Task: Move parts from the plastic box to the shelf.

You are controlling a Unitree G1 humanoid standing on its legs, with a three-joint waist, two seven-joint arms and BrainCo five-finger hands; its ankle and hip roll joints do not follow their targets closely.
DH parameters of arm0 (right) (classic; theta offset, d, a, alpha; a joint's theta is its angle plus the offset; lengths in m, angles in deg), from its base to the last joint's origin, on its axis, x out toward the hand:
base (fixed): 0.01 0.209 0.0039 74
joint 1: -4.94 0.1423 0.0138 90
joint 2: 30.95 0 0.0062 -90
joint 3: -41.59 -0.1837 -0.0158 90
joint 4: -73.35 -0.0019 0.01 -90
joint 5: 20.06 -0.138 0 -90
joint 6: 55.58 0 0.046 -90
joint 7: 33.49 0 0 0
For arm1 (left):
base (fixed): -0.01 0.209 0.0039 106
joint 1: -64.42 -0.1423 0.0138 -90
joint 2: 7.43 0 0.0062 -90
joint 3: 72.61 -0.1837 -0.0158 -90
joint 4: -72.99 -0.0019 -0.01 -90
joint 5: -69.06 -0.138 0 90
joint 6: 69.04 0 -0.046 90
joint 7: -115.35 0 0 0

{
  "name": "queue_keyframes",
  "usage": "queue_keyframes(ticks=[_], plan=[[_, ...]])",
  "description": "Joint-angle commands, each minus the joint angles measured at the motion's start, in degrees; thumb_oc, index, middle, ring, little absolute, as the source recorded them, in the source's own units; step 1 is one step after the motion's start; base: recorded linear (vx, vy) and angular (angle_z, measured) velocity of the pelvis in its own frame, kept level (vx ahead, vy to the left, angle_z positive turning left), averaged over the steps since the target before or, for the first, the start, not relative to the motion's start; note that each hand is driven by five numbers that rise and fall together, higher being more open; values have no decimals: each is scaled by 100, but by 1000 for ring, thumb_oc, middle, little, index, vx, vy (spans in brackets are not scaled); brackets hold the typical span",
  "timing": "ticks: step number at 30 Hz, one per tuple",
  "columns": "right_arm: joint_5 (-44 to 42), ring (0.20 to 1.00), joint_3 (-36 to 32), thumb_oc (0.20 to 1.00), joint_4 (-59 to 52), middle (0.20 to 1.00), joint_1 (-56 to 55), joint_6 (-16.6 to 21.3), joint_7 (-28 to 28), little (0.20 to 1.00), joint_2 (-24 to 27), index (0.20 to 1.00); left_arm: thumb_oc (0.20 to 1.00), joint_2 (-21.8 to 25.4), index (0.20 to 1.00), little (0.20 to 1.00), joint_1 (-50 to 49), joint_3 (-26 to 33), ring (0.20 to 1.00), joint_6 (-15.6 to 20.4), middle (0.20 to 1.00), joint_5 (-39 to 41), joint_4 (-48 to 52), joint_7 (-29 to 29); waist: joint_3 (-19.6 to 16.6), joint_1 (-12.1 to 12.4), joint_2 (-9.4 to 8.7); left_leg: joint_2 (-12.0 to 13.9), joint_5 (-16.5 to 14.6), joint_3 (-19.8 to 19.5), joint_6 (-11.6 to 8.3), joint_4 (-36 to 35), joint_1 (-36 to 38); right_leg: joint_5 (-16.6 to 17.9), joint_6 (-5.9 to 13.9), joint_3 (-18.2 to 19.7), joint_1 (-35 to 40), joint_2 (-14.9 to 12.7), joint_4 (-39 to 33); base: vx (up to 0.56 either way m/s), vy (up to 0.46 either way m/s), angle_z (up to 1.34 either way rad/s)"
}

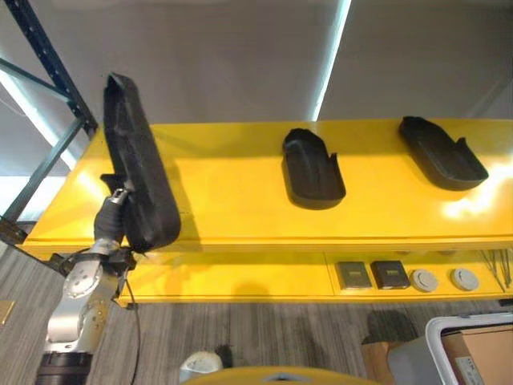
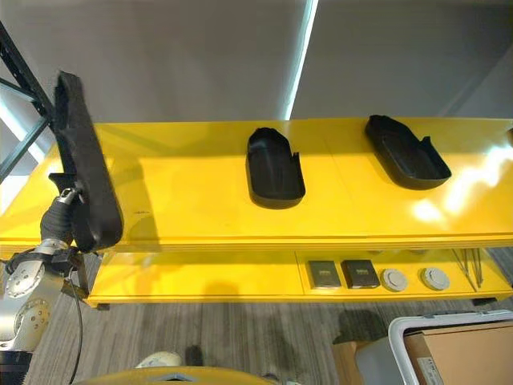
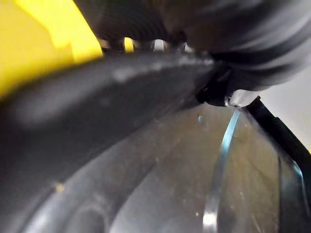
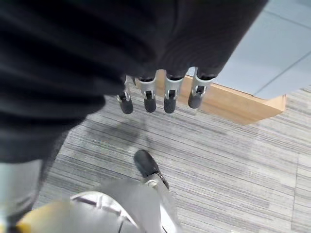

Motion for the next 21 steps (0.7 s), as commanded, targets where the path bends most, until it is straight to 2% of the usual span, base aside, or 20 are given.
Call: queue_keyframes(ticks=[1,3,5,6,8,10,11,12,13,15,17,18,21], plan=[[-58,1000,14,1000,136,1000,-56,-44,-73,1000,105,1000,200,149,200,200,394,241,200,449,200,-49,394,-56,-112,22,386,938,1318,-212,-611,-739,246,-196,355,72,-368,157,355,19,388,32],[-121,1000,-22,1000,60,1000,-94,-53,-95,1000,166,1000,200,150,200,200,355,228,200,447,200,-50,391,-72,-100,-9,447,1091,1546,-277,-674,-874,289,-316,358,51,-402,68,569,23,348,28],[-99,1000,-81,1000,-16,1000,-115,-101,-46,1000,224,1000,200,150,200,200,327,226,200,442,200,-82,361,-100,-77,-45,471,1137,1480,-314,-644,-840,356,-472,376,43,-491,-104,892,36,500,14],[-8,1000,-138,1000,-8,1000,-105,-118,-3,1000,255,1000,200,188,200,200,313,242,200,407,200,-107,331,-82,-60,-49,462,968,1092,-436,-529,-716,410,-539,416,103,-576,-259,1135,33,481,-12],[38,1000,-196,1000,33,1000,-105,-102,33,1000,262,1000,200,226,200,200,317,258,200,366,200,-96,288,-131,-41,-32,436,837,853,-459,-440,-517,388,-608,470,155,-654,-422,1363,25,407,-45],[-23,1000,-304,1000,156,1000,-130,-15,21,1000,257,1000,200,297,200,200,345,222,200,256,200,-233,181,-284,-6,5,412,550,428,-560,-223,-42,267,-671,525,252,-675,-676,1669,37,455,-29],[-56,1000,-323,1000,178,1000,-132,3,16,1000,253,1000,200,316,200,200,358,207,200,215,200,-290,155,-327,2,15,409,490,358,-585,-174,38,237,-680,540,282,-666,-715,1707,45,393,0],[-115,1000,-382,1000,228,1000,-174,109,20,1000,228,1000,200,422,200,200,405,174,200,137,200,-460,66,-429,19,45,399,258,163,-667,3,223,147,-610,569,393,-658,-871,1822,49,444,-21],[-163,1000,-431,1000,204,1000,-240,203,-46,1000,188,1000,200,603,200,200,437,186,200,110,200,-672,-66,-573,41,64,369,-34,-17,-686,220,253,150,-340,653,521,-734,-1081,2016,43,428,-18],[-163,1000,-448,1000,100,1000,-294,278,-25,1000,201,1000,200,832,200,200,427,269,200,129,200,-913,-188,-612,88,60,344,-249,-150,-614,392,197,222,-181,727,582,-918,-1117,2246,9,278,-31],[-41,1000,-412,1000,-30,1000,-328,325,112,1000,218,1000,200,1064,200,200,436,299,200,134,200,-1073,-301,-520,153,-53,300,-375,-266,-620,446,171,263,-5,783,790,-1192,-949,2200,-29,97,-40],[-7,1000,-404,1000,-62,1000,-333,345,136,1000,220,1000,200,1107,200,200,445,308,200,130,200,-1120,-318,-468,172,-77,285,-371,-169,-536,484,158,212,127,714,766,-1275,-907,2115,-59,-16,-36],[205,1000,-307,1000,-288,1000,-497,381,115,1000,184,1000,200,1300,200,200,435,344,200,-141,200,-1553,-370,-454,259,-184,238,-327,-308,-664,424,207,220,88,819,976,-1289,-729,1780,56,-95,-5]])
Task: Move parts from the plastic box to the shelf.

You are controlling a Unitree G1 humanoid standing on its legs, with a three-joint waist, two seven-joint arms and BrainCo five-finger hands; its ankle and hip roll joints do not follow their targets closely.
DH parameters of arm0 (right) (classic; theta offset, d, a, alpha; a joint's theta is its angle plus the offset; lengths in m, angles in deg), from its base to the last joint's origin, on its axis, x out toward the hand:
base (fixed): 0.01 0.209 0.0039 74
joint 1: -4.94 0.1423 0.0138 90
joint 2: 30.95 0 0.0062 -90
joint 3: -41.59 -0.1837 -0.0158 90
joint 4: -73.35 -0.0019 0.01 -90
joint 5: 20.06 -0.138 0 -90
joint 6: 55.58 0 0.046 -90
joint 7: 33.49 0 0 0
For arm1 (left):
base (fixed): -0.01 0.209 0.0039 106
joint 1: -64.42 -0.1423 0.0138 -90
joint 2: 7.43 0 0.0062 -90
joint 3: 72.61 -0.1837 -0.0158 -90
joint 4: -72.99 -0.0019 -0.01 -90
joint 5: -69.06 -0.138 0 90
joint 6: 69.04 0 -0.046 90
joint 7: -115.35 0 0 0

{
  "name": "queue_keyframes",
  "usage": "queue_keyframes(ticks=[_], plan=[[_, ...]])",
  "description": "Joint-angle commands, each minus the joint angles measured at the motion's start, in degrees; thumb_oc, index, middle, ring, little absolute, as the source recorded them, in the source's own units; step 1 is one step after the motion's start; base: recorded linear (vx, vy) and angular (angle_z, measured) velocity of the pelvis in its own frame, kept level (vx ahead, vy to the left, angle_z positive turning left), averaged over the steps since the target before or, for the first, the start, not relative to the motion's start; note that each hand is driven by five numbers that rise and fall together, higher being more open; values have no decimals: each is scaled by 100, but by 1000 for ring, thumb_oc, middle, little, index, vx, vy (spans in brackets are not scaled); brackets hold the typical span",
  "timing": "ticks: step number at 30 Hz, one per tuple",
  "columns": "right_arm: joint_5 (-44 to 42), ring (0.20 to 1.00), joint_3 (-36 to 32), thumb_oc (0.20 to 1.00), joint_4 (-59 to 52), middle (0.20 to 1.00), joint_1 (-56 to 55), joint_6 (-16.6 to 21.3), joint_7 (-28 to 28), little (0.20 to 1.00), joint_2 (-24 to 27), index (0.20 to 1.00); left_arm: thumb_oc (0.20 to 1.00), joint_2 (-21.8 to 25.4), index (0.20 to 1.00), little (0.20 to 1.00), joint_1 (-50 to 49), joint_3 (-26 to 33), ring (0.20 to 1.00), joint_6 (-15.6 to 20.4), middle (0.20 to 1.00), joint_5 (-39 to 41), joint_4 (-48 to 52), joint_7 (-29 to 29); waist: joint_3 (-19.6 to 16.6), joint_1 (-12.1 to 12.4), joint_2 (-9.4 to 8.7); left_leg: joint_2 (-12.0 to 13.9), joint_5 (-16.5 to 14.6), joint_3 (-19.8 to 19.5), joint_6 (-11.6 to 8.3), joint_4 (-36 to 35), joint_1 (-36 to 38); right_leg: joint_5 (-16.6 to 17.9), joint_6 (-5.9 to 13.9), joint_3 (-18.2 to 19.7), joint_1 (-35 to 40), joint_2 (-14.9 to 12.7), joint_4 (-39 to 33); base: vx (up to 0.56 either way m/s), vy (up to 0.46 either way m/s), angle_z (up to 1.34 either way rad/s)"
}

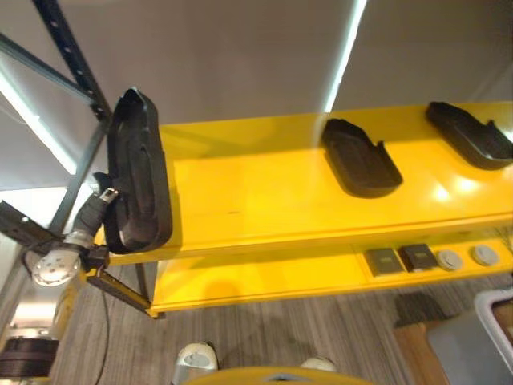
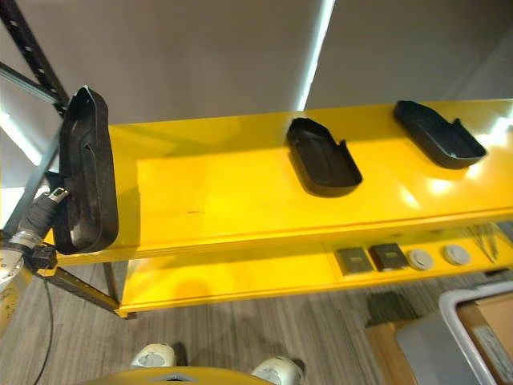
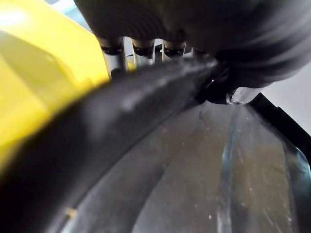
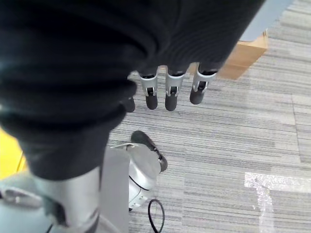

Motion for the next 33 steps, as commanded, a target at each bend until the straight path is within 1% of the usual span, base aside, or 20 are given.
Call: queue_keyframes(ticks=[1,2,3,5,6,7,8,9,11,12,13,15,16,17,20,24,26,28,33], plan=[[218,1000,146,1000,85,1000,-237,41,97,1000,67,1000,200,-61,200,200,167,284,200,-65,200,-604,374,-28,-149,-14,278,-99,-156,-154,313,27,138,261,61,-44,103,240,-214,64,-130,27],[265,1000,219,1000,87,1000,-260,6,85,1000,154,1000,200,57,200,200,519,32,200,-512,200,-853,109,177,-193,-115,279,97,137,-42,204,-49,11,267,-14,-76,156,370,-521,72,-133,8],[260,1000,226,1000,87,1000,-262,-5,90,1000,168,1000,200,71,200,200,582,-18,200,-583,200,-881,49,170,-219,-120,292,113,53,-116,145,-63,54,174,49,-22,212,389,-528,75,-117,-2],[292,1000,274,1000,108,1000,-229,-22,151,1000,234,1000,200,122,200,200,890,-254,200,-724,200,-931,-270,406,-259,-177,300,234,145,-60,66,-118,40,141,29,-31,271,436,-635,110,-58,3],[285,1000,377,1000,-43,1000,-234,-145,192,1000,328,1000,200,177,200,200,1198,-459,200,-812,200,-1063,-693,479,-294,-260,311,337,232,25,-7,-209,58,139,20,-71,313,460,-736,14,-68,-1],[283,1000,369,1000,-68,1000,-233,-160,196,1000,335,1000,200,183,200,200,1258,-493,200,-799,200,-1067,-748,484,-278,-258,306,356,350,104,30,-221,8,229,-48,-131,276,464,-771,47,-39,3],[276,1000,385,1000,-91,1000,-239,-182,201,1000,354,1000,200,199,200,200,1309,-537,200,-840,200,-1078,-815,466,-302,-272,316,364,267,42,-30,-247,62,149,14,-81,322,475,-772,58,-44,4],[178,1000,493,1000,-186,1000,-187,-302,234,1000,476,1000,200,216,200,200,1857,-899,200,-1083,200,-1094,-1476,654,-336,-393,336,497,389,136,-127,-395,78,129,-5,-121,334,511,-843,135,-44,4],[188,1000,533,1000,-241,1000,-147,-380,280,1000,522,1000,200,258,200,200,2241,-1111,200,-1302,200,-925,-1944,807,-347,-484,350,558,464,200,-172,-470,79,124,-22,-131,315,540,-863,56,-47,3],[178,1000,551,1000,-270,1000,-149,-407,284,1000,538,1000,200,255,200,200,2333,-1141,200,-1291,200,-981,-2110,816,-347,-507,356,567,480,218,-179,-489,80,123,-25,-137,311,542,-869,32,-17,1],[197,1000,580,1000,-283,1000,-139,-441,302,1000,573,1000,200,274,200,200,2585,-1275,200,-1250,200,-1179,-2562,832,-357,-582,373,592,519,261,-204,-524,74,114,-33,-142,292,550,-866,21,-5,-7],[242,1000,594,1000,-263,1000,-124,-465,329,1000,587,1000,200,318,200,200,2795,-1389,200,-1327,200,-1179,-2841,895,-353,-634,387,611,545,298,-219,-538,63,104,-33,-141,270,549,-854,29,-1,-6],[292,1000,629,1000,-287,1000,-126,-497,372,1000,623,1000,200,343,200,200,3017,-1476,200,-1266,200,-1283,-3212,862,-350,-694,401,629,570,339,-234,-557,54,97,-39,-144,249,549,-845,42,17,-4],[396,1000,670,1000,-278,1000,-137,-500,442,1000,681,1000,200,391,200,200,3422,-1631,200,-1293,200,-1491,-3692,840,-338,-803,424,660,607,418,-255,-583,39,91,-38,-140,207,540,-834,25,32,-2],[344,1000,753,1000,-166,1000,-68,-347,460,1000,782,1000,200,494,200,200,4048,-1934,200,-1404,200,-1874,-4282,770,-254,-924,460,670,636,442,-276,-575,-68,51,-49,-84,79,522,-762,-21,48,-2],[256,1000,843,1000,-196,1000,-17,-235,448,1000,795,1000,200,591,200,200,4429,-2135,200,-1573,200,-2083,-4673,875,-171,-1004,464,675,650,466,-287,-571,-126,33,-57,-42,26,516,-747,-46,14,-6],[196,1000,866,1000,-304,1000,-7,-321,421,1000,779,1000,200,597,200,200,4490,-2186,200,-1583,200,-2161,-4843,824,-157,-1052,449,682,640,495,-280,-563,-97,33,-67,-23,50,515,-765,8,-2,-2],[211,1000,883,1000,-329,1000,6,-355,416,1000,775,1000,200,552,200,200,4492,-2227,200,-1629,200,-2213,-4855,819,-154,-1061,439,692,631,502,-281,-548,-90,28,-74,-16,59,514,-765,-1,-2,-2],[228,1000,831,1000,-189,1000,21,-273,371,1000,756,1000,200,484,200,200,4462,-2299,200,-1930,200,-2299,-4944,769,-172,-1043,434,691,598,497,-270,-517,-31,28,-75,-9,159,509,-802,3,-4,-3]])
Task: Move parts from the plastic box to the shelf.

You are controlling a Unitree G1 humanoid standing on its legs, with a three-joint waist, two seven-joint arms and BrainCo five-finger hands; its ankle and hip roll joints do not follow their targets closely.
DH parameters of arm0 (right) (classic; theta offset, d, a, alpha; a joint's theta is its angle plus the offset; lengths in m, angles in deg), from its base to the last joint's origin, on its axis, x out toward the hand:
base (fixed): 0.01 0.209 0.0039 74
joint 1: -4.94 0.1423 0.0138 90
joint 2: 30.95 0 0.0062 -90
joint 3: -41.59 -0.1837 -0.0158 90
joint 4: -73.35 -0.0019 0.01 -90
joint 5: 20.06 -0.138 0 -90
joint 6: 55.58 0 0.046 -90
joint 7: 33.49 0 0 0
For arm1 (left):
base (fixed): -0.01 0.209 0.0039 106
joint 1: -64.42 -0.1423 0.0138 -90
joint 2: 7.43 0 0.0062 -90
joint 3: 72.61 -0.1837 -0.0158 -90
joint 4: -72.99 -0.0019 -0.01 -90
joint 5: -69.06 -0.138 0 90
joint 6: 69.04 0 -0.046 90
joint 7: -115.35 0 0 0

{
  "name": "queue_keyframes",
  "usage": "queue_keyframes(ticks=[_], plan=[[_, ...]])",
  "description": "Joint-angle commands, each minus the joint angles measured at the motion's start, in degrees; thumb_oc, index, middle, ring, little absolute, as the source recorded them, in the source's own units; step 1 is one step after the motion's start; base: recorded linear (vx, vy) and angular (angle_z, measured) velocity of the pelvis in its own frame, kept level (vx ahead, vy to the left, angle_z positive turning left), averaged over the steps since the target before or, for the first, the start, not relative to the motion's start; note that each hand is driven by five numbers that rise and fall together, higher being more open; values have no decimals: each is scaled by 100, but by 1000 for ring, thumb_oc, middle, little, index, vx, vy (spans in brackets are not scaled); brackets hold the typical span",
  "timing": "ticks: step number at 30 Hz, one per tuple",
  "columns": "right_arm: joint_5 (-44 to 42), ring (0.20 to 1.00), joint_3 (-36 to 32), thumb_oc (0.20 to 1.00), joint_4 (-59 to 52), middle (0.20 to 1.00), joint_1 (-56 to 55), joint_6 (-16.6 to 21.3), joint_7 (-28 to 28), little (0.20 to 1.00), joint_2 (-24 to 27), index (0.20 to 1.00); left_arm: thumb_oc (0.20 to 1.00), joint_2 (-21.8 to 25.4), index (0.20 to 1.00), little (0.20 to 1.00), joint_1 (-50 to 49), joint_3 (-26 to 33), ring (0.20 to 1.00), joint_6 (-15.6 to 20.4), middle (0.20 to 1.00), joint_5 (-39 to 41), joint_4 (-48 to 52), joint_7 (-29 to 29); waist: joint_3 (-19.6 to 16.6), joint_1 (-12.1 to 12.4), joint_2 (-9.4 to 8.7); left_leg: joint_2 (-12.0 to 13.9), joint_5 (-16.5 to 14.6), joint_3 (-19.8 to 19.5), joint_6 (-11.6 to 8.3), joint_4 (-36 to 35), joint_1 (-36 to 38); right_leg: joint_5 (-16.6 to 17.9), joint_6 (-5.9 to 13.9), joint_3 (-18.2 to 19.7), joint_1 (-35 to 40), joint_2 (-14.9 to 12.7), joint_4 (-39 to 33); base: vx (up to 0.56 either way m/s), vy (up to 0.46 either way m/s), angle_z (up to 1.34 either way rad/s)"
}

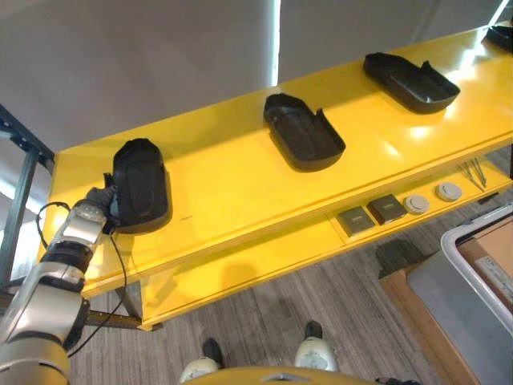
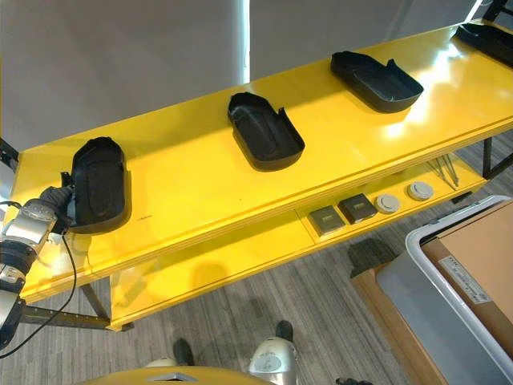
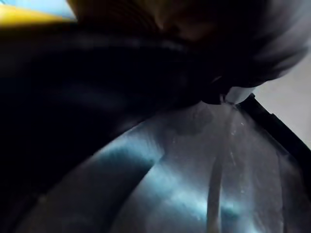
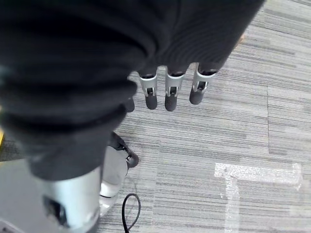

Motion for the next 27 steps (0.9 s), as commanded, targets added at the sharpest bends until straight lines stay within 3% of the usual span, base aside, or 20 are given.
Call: queue_keyframes(ticks=[1,12,13,27], plan=[[18,1000,160,1000,107,1000,-12,11,2,1000,-69,1000,200,526,200,200,521,109,200,-96,200,-308,-79,98,-12,56,-190,371,-255,297,-49,426,-39,-325,335,44,254,-167,37,0,0,0],[58,1000,190,1000,62,1000,-27,-30,68,1000,-187,1000,200,374,200,200,157,150,200,44,200,-505,-252,-95,-126,106,-193,345,-279,312,-29,348,147,-299,340,15,497,-166,-103,11,-4,2],[45,1000,223,1000,56,1000,-36,-58,46,1000,-199,1000,1000,376,1000,1000,176,145,1000,62,1000,-526,-277,-167,-146,102,-193,353,-271,334,-39,328,161,-291,350,3,514,-172,-125,9,-7,4],[173,1000,199,1000,271,1000,-28,68,-27,1000,-214,1000,1000,686,1000,1000,399,118,1000,301,1000,-699,22,-83,-215,157,-196,332,-283,367,-51,207,298,-247,359,-62,678,-154,-306,-2,-1,0]])
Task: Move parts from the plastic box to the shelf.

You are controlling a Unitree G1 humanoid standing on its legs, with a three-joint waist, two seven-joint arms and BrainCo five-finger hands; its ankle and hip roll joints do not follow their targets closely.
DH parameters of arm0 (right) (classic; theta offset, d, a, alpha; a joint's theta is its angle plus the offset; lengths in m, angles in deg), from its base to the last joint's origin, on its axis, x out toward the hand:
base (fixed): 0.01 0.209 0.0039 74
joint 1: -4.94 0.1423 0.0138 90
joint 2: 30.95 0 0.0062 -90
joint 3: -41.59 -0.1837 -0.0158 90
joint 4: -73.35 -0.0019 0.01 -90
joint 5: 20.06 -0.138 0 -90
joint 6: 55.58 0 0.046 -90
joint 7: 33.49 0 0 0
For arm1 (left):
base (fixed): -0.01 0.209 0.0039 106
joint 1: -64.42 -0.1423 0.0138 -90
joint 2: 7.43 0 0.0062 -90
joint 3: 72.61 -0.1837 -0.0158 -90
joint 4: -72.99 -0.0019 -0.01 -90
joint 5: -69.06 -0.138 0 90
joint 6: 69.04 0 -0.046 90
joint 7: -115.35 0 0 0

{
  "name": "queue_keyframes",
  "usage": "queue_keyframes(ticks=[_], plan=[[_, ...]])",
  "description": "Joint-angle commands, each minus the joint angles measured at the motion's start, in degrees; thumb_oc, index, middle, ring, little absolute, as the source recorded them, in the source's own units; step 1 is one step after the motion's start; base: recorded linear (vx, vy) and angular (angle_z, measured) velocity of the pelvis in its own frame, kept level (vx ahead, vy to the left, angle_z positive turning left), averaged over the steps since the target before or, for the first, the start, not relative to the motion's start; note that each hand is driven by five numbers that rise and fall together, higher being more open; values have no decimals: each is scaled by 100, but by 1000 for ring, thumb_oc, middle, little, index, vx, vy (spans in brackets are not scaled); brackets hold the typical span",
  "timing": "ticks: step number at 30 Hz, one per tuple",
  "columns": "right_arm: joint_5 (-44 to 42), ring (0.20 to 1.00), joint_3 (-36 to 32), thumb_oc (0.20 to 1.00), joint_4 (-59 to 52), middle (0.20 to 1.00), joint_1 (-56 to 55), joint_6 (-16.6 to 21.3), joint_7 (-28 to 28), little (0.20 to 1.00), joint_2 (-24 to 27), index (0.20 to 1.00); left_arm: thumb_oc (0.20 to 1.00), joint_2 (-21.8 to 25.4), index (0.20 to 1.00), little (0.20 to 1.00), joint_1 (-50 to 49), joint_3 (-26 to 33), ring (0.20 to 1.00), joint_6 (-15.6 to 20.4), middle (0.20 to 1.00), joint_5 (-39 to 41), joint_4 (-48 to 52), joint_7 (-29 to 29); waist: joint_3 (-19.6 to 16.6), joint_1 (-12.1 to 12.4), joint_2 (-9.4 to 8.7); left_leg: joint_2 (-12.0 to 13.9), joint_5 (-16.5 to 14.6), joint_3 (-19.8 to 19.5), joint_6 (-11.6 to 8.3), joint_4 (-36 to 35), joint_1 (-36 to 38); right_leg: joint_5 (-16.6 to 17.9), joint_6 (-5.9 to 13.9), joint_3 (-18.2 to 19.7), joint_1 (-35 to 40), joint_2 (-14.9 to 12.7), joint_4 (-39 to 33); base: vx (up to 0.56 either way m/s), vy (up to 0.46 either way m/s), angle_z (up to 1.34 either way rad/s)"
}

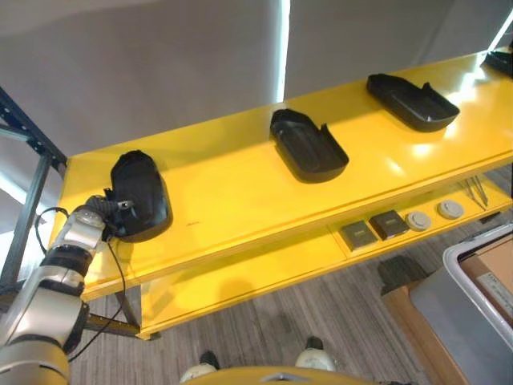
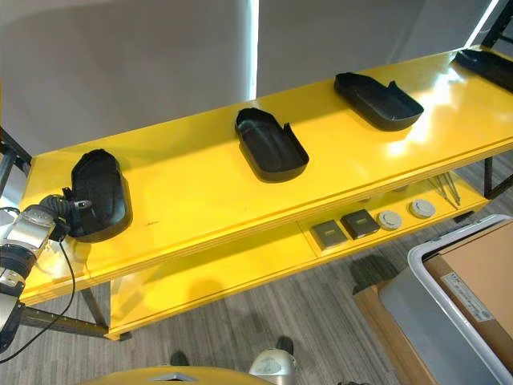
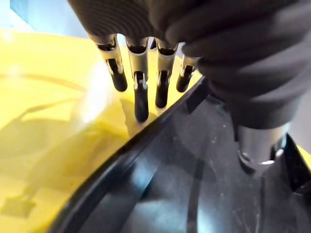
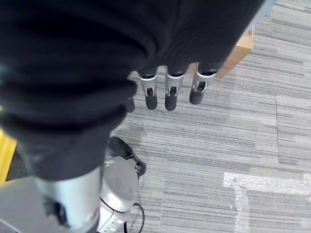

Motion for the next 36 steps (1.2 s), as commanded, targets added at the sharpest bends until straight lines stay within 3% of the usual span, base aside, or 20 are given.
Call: queue_keyframes(ticks=[1,4,5,8,10,13,14,15,17,18,19,20,23,25,26,36], plan=[[155,1000,181,1000,180,1000,1,94,-37,1000,-206,1000,1000,775,1000,1000,549,119,1000,393,1000,-405,157,159,12,96,-126,333,-311,373,-57,492,-78,-388,390,21,165,-259,78,0,0,0],[130,1000,163,1000,176,1000,3,113,-42,1000,-230,1000,1000,1100,1000,1000,565,127,1000,565,1000,-426,510,218,-32,164,-115,319,-311,371,-57,445,-21,-360,396,-28,240,-261,14,-13,-3,0],[87,1000,133,1000,170,1000,-5,113,-59,1000,-254,1000,1000,1534,1000,1000,602,122,1000,782,1000,-581,916,283,-89,250,-105,297,-322,346,-58,411,22,-335,407,-69,320,-254,-62,-38,-10,1],[48,1000,110,1000,127,1000,9,64,-69,1000,-289,1000,1000,2062,1000,1000,567,140,1000,1121,1000,-477,1447,405,-128,362,-105,270,-350,304,-47,403,58,-317,407,-104,393,-250,-115,-24,-8,4],[-29,1000,27,1000,109,1000,17,0,-96,1000,-354,1000,1000,2577,1000,1000,388,492,1000,1374,1000,-2,2394,262,-160,525,-120,248,-398,246,-30,423,69,-312,405,-159,467,-257,-162,-34,-11,20],[-39,1000,-66,1000,118,1000,2,7,-141,1000,-430,1000,1000,2697,1000,1000,-64,1092,1000,1510,1000,645,3263,80,-164,645,-136,226,-428,196,-13,432,73,-297,412,-205,512,-270,-190,-31,-1,9],[-27,1000,-152,1000,153,1000,-14,37,-160,1000,-502,1000,1000,2637,1000,1000,-282,1337,1000,1623,1000,1102,3669,-97,-165,736,-160,216,-435,169,-10,431,70,-290,417,-237,532,-275,-199,-45,-4,6],[23,1000,-250,1000,237,1000,-32,122,-212,1000,-615,1000,1000,2257,1000,1000,-1072,2031,1000,1852,1000,1910,4558,-381,-163,846,-184,196,-442,136,-4,422,72,-269,425,-296,576,-283,-231,-55,-2,11],[73,1000,-282,1000,305,1000,-33,173,-249,1000,-668,1000,1000,1845,1000,1000,-1615,2383,1000,1913,1000,2364,5096,-652,-169,875,-184,183,-449,132,5,399,95,-257,427,-321,602,-284,-250,-40,1,14],[135,1000,-308,1000,341,1000,-43,194,-294,1000,-761,1000,799,1222,799,799,-2097,2533,799,1950,799,2536,5642,-851,-166,930,-219,173,-438,104,7,383,99,-236,423,-361,629,-281,-270,-24,0,14],[135,1000,-308,1000,341,1000,-43,194,-294,1000,-761,1000,799,1222,799,799,-2097,2533,799,1950,799,2536,5642,-851,-166,930,-219,173,-438,104,7,383,99,-236,423,-361,629,-281,-270,-59,7,15],[195,1000,-339,1000,428,1000,-45,243,-391,1000,-865,1000,200,310,200,200,-2620,2488,200,2079,200,2762,6121,-1177,-171,1004,-258,167,-417,53,3,342,100,-207,414,-404,654,-268,-298,-56,15,3],[46,1000,-309,1000,508,1000,30,241,-524,1000,-902,1000,200,-557,200,200,-3050,2182,200,2107,200,3209,6351,-1321,-174,1083,-312,163,-394,7,9,314,91,-167,379,-424,659,-244,-327,-56,11,-1],[9,1000,-288,1000,538,1000,51,239,-530,1000,-890,1000,200,-775,200,200,-3145,2060,200,1924,200,3474,6303,-1388,-177,1101,-334,167,-396,10,15,337,80,-157,367,-421,651,-238,-325,-21,1,0],[-4,1000,-285,1000,570,1000,79,249,-511,1000,-859,1000,200,-897,200,200,-3283,1898,200,2100,200,3304,6234,-1421,-177,1111,-358,166,-402,26,27,358,69,-146,350,-403,638,-226,-335,-14,-4,-4],[-187,1000,-152,1000,738,1000,113,245,-449,1000,-852,1000,200,-974,200,200,-3505,1245,200,2364,200,3196,5806,-1207,-169,1088,-381,159,-422,110,75,413,71,-105,327,-292,606,-204,-348,-1,-4,-4]])
